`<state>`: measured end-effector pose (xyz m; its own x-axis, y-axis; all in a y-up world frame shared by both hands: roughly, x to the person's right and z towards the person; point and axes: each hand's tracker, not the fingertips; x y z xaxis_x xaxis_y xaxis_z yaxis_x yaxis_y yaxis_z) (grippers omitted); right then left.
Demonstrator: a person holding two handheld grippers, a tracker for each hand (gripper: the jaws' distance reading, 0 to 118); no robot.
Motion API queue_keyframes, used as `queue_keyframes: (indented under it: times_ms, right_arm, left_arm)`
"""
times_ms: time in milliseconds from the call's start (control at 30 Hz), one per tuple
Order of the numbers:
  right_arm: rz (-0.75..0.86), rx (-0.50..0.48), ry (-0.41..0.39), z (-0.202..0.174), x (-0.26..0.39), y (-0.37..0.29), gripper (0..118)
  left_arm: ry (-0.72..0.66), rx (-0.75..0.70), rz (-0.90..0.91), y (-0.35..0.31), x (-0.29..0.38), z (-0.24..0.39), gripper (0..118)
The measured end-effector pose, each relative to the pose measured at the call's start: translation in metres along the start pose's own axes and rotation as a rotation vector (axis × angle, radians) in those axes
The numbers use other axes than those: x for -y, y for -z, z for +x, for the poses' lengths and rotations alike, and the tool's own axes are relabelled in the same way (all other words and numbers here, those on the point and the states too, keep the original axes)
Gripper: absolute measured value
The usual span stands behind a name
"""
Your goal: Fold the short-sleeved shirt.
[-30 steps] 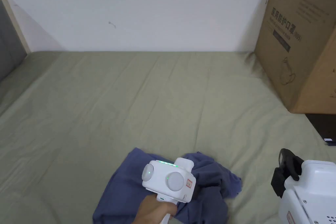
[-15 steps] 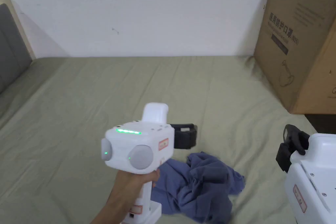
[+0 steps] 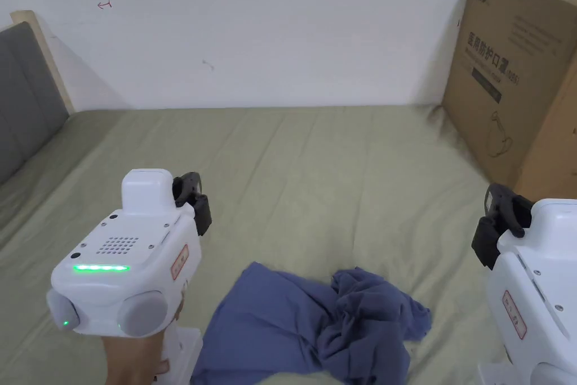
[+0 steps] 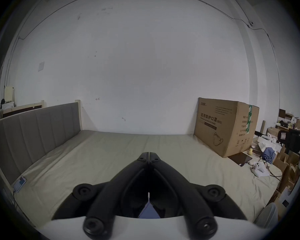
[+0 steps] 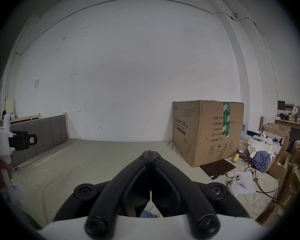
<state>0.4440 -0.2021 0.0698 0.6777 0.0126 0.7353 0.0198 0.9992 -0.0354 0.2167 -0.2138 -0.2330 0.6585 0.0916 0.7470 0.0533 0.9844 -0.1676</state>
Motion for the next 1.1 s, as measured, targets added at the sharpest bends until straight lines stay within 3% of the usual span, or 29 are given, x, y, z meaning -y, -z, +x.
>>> queue_keyframes:
  times_ms: [233, 567, 700, 733, 767, 800, 833, 867, 1067, 1100]
  right_arm:
    - [-0.007, -0.018, -0.007, -0.005, 0.004, 0.000, 0]
    - [-0.053, -0.014, 0.004, 0.000, 0.021, 0.004, 0]
    - [-0.078, -0.015, 0.000, 0.001, 0.029, 0.006, 0]
    - [-0.084, -0.017, -0.001, 0.001, 0.031, 0.007, 0]
    - [-0.091, -0.017, -0.002, 0.001, 0.033, 0.007, 0]
    - [-0.096, -0.016, -0.004, 0.002, 0.035, 0.008, 0]
    - [-0.102, -0.017, -0.006, 0.002, 0.037, 0.008, 0]
    - [-0.110, -0.017, -0.007, 0.003, 0.040, 0.009, 0]
    - [-0.151, -0.018, -0.005, 0.008, 0.053, 0.012, 0]
    - [-0.157, -0.018, -0.006, 0.008, 0.055, 0.014, 0]
  left_arm:
    - [-0.041, -0.029, -0.079, 0.003, 0.009, -0.010, 0]
    - [-0.198, -0.006, -0.695, 0.043, 0.100, -0.029, 0]
    - [-0.256, -0.007, -0.833, 0.044, 0.152, -0.028, 0]
    - [-0.269, 0.000, -0.857, 0.043, 0.164, -0.028, 8]
    - [-0.280, 0.003, -0.890, 0.043, 0.174, -0.026, 30]
    - [-0.231, -0.022, -0.859, 0.045, 0.178, -0.026, 73]
    - [-0.215, -0.031, -0.891, 0.045, 0.186, -0.024, 97]
    - [-0.205, -0.037, -0.919, 0.045, 0.192, -0.021, 103]
    - [-0.155, -0.102, -0.907, 0.043, 0.211, -0.014, 103]
    - [-0.145, -0.114, -0.908, 0.044, 0.215, -0.013, 98]
